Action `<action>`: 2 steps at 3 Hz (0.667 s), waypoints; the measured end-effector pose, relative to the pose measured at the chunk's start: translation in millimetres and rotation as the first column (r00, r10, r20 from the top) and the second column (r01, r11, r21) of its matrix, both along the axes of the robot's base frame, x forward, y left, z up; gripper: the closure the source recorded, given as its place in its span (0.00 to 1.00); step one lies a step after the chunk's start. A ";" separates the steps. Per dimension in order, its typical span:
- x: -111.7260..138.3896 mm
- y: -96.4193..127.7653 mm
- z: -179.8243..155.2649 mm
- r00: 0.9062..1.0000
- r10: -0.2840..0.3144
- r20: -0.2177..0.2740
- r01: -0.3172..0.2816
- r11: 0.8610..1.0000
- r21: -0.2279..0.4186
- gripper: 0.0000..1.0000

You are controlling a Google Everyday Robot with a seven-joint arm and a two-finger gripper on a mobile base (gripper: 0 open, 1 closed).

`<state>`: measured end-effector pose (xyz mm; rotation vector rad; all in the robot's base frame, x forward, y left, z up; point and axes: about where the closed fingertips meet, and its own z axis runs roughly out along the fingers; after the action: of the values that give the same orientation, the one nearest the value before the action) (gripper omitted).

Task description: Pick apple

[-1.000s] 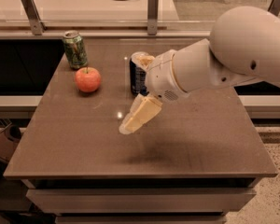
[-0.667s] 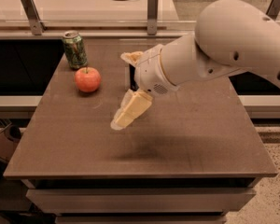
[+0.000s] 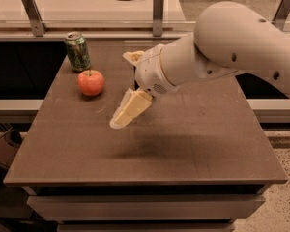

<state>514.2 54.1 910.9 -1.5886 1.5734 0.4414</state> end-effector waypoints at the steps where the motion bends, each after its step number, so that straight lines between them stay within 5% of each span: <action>1: 23.6 12.9 -2.8 1.000 -0.010 0.021 0.009 0.999 0.047 0.00; 2: 36.7 23.8 -3.1 0.999 -0.007 0.042 0.004 0.997 0.077 0.00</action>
Offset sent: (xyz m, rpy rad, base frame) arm 0.0558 0.0331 -0.0063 0.1174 -0.0635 -0.0053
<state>550.9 77.8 907.8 -1.5256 1.5107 0.4574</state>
